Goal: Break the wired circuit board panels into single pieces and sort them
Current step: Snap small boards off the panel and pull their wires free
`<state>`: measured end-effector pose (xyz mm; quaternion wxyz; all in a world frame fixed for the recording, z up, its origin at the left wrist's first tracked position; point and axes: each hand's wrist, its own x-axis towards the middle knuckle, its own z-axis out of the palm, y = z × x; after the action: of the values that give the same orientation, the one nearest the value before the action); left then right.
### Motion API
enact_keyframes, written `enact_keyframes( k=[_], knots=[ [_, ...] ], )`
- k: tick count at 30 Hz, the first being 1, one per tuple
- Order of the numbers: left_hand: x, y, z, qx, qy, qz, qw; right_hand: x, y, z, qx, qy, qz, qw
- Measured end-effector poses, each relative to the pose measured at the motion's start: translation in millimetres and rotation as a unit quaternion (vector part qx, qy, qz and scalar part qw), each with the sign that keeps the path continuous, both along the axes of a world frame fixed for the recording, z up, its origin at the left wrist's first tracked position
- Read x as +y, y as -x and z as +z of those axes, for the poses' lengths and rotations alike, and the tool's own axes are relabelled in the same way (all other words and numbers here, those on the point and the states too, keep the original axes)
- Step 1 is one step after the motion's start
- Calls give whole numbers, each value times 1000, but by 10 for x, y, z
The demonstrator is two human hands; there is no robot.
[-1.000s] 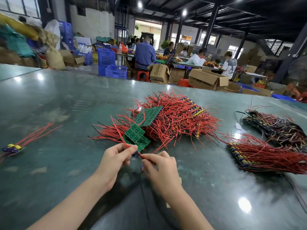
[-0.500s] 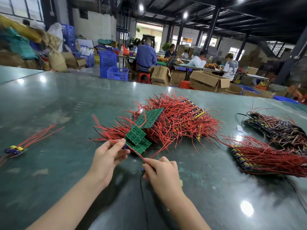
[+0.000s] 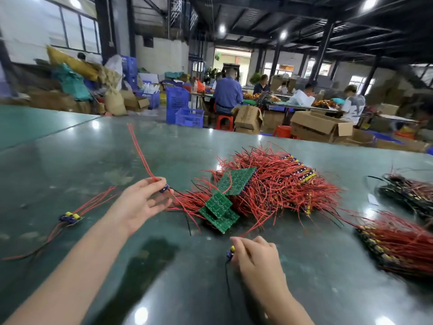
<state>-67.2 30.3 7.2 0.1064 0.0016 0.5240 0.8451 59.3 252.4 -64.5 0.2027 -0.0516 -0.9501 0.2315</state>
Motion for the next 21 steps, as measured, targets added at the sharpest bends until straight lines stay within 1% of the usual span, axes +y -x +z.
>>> enact_keyframes(
  k=[1, 3, 4, 5, 6, 7, 8, 9, 10, 12, 13, 14, 15, 17, 18, 19, 20, 21],
  knots=[
    [-144, 68, 90, 9, 45, -6, 999, -15, -2, 5, -3, 0, 0, 1000],
    [-482, 219, 227, 23, 171, 4, 985, -48, -13, 17, -1, 22, -3, 1000],
    [-656, 303, 262, 31, 242, 23, 969, -59, -17, 21, -2, 27, -3, 1000],
    [-831, 395, 269, 42, 323, 47, 944, -66, -17, 22, -9, 20, -1, 1000],
    [-998, 486, 255, 59, 414, 70, 906, -69, -11, 21, -19, 2, 3, 1000],
    [-1144, 567, 219, 78, 509, 86, 853, -71, -4, 15, -27, -15, 5, 1000],
    [-1263, 634, 161, 91, 601, 95, 789, -74, 2, 11, -32, -26, 6, 999],
    [-1362, 683, 90, 96, 673, 101, 726, -74, 7, 12, -35, -32, 5, 999],
    [-1441, 713, 6, 91, 721, 108, 678, -74, 6, 19, -34, -34, 3, 999],
    [-1542, 756, -195, 58, 778, 106, 616, -61, -4, 49, -3, -15, -11, 1000],
    [-1574, 773, -297, 38, 798, 94, 594, -36, -16, 68, 24, 16, -27, 999],
    [-1600, 784, -386, 24, 809, 81, 582, 5, -23, 86, 48, 56, -49, 996],
    [-1615, 794, -454, 20, 811, 75, 580, 59, -27, 101, 60, 91, -74, 991],
    [-1599, 765, -498, 28, 797, 84, 598, 159, -33, 131, 44, 124, -123, 984],
    [-1565, 729, -477, 33, 792, 88, 603, 198, -31, 135, 26, 123, -139, 982],
    [-1514, 677, -441, 39, 799, 92, 592, 228, -24, 131, -3, 109, -148, 983],
    [-1444, 615, -402, 49, 812, 107, 572, 239, -15, 122, -40, 83, -150, 984],
    [-1345, 551, -359, 66, 815, 129, 561, 233, -6, 109, -76, 54, -144, 985]
  ],
)
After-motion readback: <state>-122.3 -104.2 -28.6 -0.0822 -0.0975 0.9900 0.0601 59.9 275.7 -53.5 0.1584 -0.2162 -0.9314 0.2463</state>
